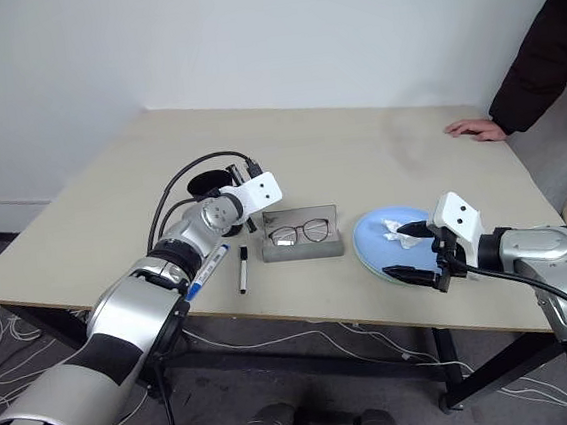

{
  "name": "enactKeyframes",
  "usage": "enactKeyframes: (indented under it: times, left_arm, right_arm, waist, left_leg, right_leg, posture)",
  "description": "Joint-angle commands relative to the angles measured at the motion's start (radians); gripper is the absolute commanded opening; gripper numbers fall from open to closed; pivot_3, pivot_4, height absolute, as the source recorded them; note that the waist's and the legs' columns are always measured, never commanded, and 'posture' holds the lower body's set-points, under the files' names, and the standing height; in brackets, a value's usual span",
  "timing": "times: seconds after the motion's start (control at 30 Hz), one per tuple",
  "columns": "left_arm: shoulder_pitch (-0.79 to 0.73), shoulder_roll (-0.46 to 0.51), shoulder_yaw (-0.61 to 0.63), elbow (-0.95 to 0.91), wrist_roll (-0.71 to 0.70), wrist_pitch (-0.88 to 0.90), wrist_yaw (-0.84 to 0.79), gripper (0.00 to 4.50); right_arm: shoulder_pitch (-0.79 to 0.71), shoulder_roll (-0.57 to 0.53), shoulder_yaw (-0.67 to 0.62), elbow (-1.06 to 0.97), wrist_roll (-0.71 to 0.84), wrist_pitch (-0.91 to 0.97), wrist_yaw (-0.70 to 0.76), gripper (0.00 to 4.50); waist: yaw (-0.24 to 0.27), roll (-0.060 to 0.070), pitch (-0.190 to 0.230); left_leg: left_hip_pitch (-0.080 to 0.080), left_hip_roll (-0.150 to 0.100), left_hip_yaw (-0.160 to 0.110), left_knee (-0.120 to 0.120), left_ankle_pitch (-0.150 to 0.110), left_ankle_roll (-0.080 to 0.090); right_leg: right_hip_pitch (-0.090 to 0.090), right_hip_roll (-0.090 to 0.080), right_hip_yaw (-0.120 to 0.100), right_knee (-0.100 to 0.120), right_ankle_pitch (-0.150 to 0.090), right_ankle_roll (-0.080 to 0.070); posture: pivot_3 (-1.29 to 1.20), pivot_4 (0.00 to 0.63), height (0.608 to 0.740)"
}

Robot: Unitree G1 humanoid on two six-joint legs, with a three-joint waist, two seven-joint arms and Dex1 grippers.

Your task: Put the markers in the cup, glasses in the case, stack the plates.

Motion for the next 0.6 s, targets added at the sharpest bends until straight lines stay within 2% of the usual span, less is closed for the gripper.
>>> enactKeyframes:
  times: [0.03, 0.6]
  left_arm:
    - [-0.034, -0.010, -0.013, -0.013, 0.017, -0.004, 0.016, 0.06]
    - [-0.003, -0.006, 0.010, -0.022, -0.024, -0.101, -0.190, 0.06]
  right_arm:
    - [0.002, -0.004, -0.039, -0.042, 0.017, 0.005, -0.012, 4.50]
    - [0.003, -0.040, -0.055, -0.042, 0.018, 0.007, 0.007, 4.50]
  waist:
    - [0.000, 0.000, 0.000]
    - [-0.001, 0.000, 0.000]
  left_leg:
    - [0.000, 0.000, 0.000, 0.000, 0.000, 0.000]
    - [0.000, 0.000, 0.000, 0.000, 0.000, 0.000]
  right_leg:
    - [0.000, 0.000, 0.000, 0.000, 0.000, 0.000]
    - [0.000, -0.001, 0.000, 0.000, 0.000, 0.001]
  posture:
    - [0.00, 0.000, 0.701]
    - [0.00, 0.000, 0.701]
